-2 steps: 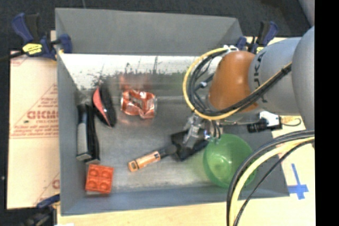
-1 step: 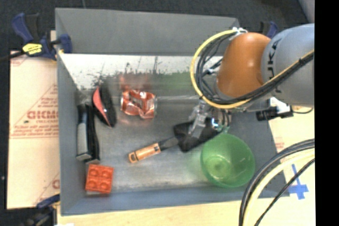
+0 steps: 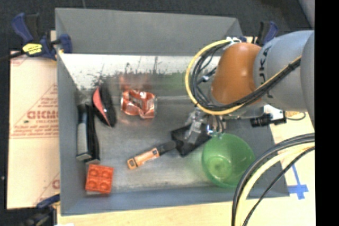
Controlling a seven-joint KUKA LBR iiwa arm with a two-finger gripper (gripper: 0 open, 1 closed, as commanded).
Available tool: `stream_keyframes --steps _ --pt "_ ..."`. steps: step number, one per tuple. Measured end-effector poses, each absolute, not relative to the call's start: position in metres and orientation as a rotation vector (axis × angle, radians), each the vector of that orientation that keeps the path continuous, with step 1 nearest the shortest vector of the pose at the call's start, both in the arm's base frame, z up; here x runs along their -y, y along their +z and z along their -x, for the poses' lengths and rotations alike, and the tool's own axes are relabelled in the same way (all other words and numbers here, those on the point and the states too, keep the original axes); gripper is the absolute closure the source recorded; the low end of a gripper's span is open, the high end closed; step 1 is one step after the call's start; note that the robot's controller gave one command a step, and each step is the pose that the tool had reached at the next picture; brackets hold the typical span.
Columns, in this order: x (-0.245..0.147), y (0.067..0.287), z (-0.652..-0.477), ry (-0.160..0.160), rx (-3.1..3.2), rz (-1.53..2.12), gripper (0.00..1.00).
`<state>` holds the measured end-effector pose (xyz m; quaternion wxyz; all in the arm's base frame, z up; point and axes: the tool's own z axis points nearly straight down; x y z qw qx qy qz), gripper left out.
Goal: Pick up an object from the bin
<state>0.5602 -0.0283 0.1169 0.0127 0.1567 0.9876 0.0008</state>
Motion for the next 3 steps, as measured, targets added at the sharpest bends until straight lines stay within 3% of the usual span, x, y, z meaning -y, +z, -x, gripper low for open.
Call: stream_keyframes --steps 1,2,3 --pt "0.014 0.14 -0.566 0.0 -3.074 -0.454 1.0" --pt "0.014 0.14 -0.566 0.0 -3.074 -0.453 1.0" --pt "0.011 0.236 -0.551 0.001 -3.068 -0.428 1.0"
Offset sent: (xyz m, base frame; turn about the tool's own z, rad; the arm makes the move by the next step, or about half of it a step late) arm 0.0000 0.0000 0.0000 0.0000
